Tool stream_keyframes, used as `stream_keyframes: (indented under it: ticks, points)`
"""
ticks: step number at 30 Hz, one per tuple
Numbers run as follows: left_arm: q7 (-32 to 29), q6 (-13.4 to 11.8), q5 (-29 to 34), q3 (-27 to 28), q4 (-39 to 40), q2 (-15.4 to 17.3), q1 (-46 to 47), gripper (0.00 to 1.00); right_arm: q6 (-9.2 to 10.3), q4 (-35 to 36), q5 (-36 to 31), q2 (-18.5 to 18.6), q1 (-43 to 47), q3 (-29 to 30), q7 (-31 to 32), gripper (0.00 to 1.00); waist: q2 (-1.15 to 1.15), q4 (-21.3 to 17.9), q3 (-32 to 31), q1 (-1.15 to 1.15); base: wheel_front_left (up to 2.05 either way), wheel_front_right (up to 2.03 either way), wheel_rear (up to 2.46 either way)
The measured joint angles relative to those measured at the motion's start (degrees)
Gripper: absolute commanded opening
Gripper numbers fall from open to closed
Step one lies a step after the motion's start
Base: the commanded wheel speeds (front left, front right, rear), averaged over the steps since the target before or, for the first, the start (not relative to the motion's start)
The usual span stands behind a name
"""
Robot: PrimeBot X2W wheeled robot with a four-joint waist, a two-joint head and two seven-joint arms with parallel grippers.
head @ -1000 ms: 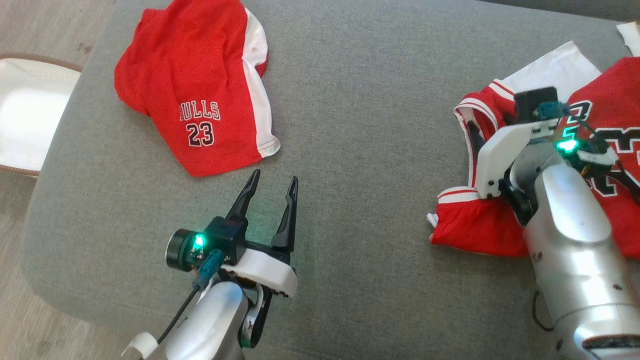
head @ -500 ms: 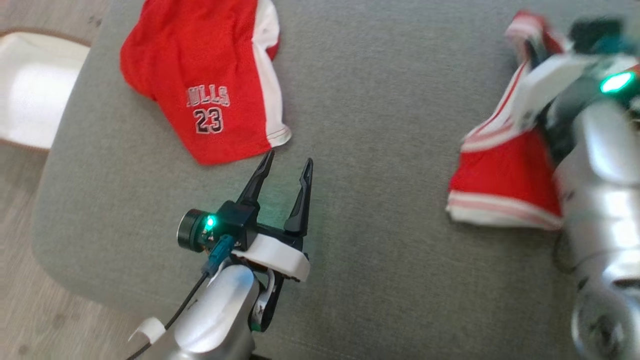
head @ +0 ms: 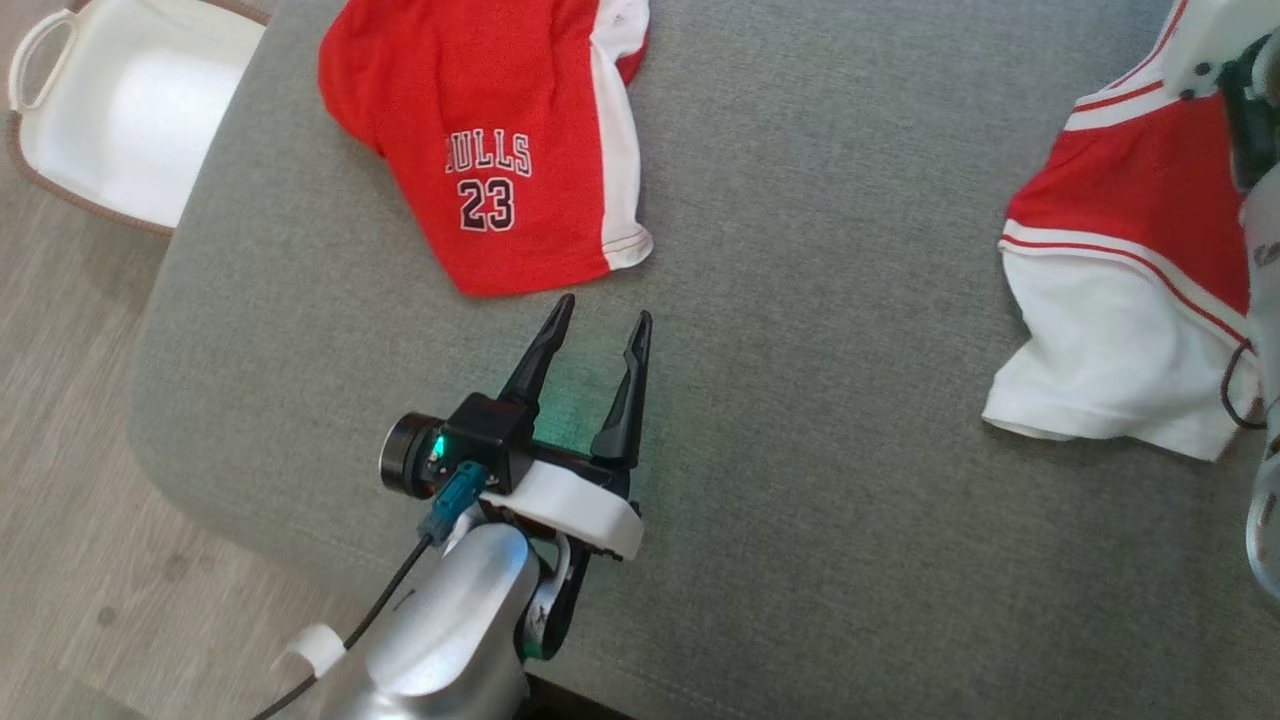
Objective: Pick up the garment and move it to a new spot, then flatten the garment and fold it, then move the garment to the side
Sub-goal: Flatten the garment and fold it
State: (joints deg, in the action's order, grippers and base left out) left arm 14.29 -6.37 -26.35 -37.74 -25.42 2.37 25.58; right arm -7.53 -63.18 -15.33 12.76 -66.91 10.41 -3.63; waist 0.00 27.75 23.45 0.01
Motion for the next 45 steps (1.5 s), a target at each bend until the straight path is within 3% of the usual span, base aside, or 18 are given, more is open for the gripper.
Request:
stream_keyframes:
  ticks: [8,15,23,31,38,45]
  points:
    - [0.2,-0.7,0.8,1.5,0.4,0.1,0.9,1.0,0.0,-5.1,-0.7,-2.9,0.0,-1.0,-6.6,1.0,0.0,-4.1,-1.6,-0.01,0.0,0.0,0.0]
    - [0.2,-1.3,2.2,5.0,1.8,2.2,0.0,1.0,0.0,-3.5,6.3,-8.1,6.1,-0.1,-10.6,1.0,0.0,-10.6,-4.4,-0.01,0.0,0.0,0.0]
    - [0.2,-1.3,3.6,8.0,5.7,3.8,-3.2,1.0,0.0,19.3,19.3,-8.5,26.9,-6.0,-10.7,1.0,0.0,-19.8,-9.1,-0.02,0.0,0.0,0.0]
    - [0.2,-1.3,4.7,10.3,8.6,3.9,-7.2,1.0,0.0,35.9,23.6,-8.3,47.6,-7.3,-10.7,1.0,0.0,-26.9,-13.1,-0.03,0.0,0.0,0.0]
    - [0.2,0.9,5.0,11.9,7.1,2.9,-9.3,1.0,0.0,42.4,24.8,-9.3,57.1,-3.0,-10.7,1.0,0.0,-29.9,-14.2,-0.02,0.0,0.0,0.0]
    - [0.2,2.4,6.7,13.7,6.1,1.8,-9.6,1.0,0.0,45.3,24.2,-10.0,57.8,-3.2,-10.7,1.0,0.0,-31.4,-13.8,-0.01,0.0,0.0,0.0]
